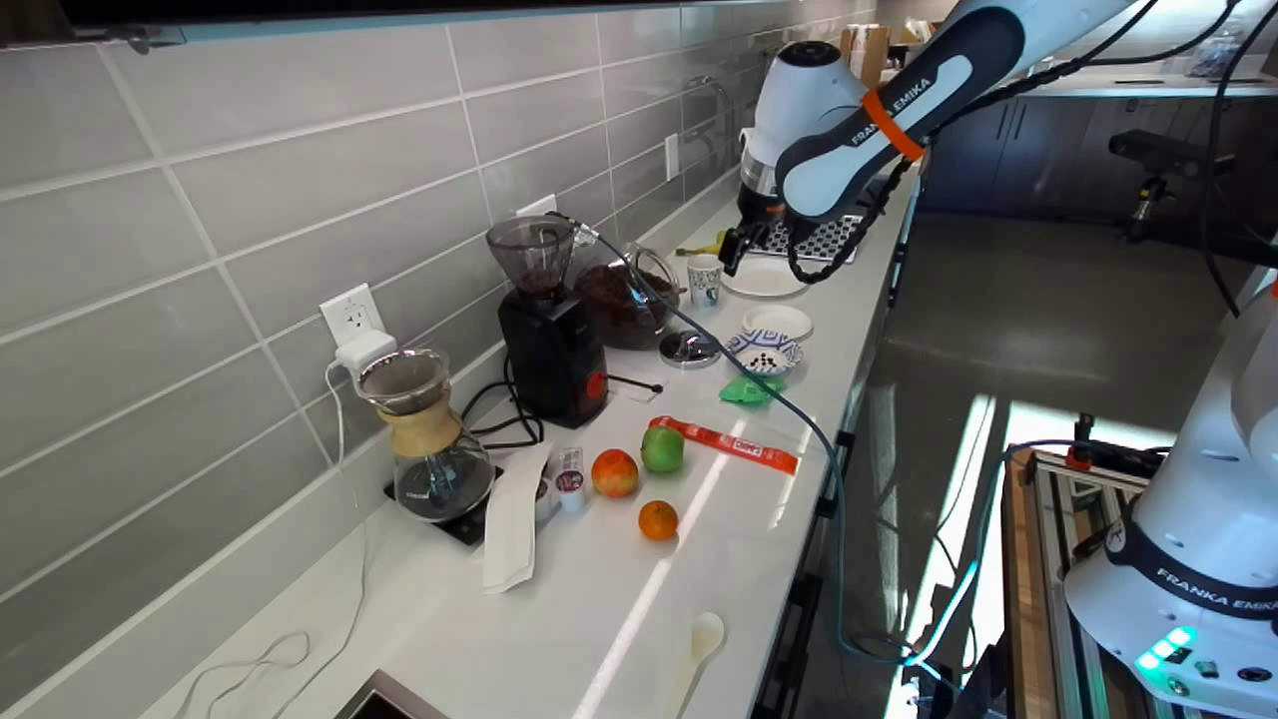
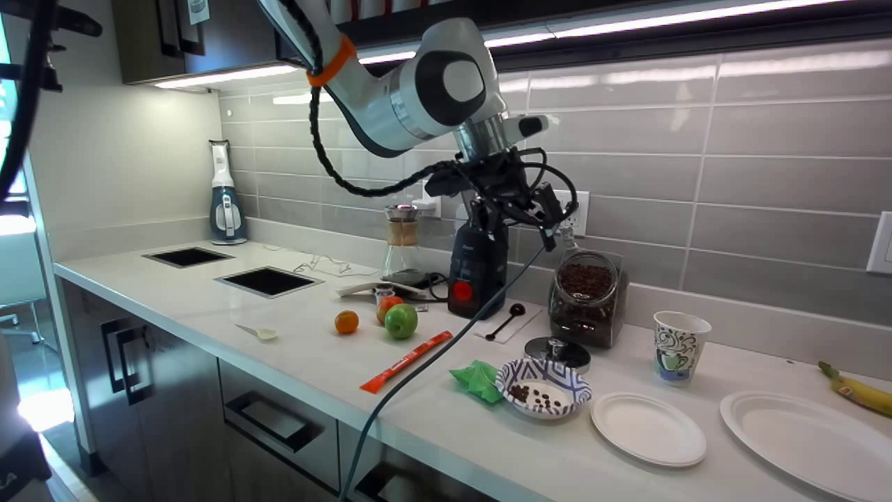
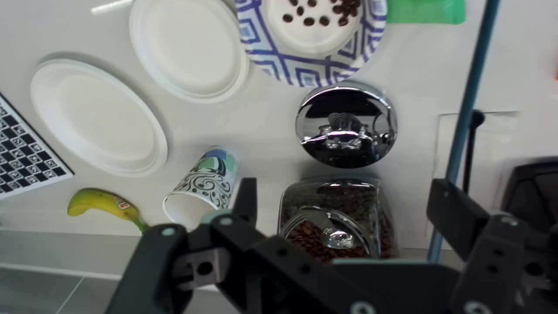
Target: Use the silver spoon to get some coffee beans from the container and put them on the small white plate.
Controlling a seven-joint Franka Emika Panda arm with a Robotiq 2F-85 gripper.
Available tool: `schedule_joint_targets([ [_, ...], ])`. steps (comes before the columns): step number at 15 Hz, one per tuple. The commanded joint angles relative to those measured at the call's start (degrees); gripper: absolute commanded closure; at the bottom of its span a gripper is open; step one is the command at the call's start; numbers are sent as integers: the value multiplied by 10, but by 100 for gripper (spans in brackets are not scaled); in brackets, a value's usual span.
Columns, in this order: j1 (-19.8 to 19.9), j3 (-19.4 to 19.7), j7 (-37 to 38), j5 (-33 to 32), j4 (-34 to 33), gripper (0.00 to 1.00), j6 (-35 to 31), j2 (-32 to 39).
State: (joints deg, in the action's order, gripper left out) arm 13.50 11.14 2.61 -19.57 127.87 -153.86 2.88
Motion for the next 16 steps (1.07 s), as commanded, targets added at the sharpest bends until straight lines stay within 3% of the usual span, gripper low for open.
schedule_joint_targets([
  [1, -5, 24, -15, -72, -83, 0, -16, 86],
  [9, -47, 77, 8, -207, -192, 0, -12, 201],
  [16, -94, 114, 123, -360, -227, 0, -11, 264],
])
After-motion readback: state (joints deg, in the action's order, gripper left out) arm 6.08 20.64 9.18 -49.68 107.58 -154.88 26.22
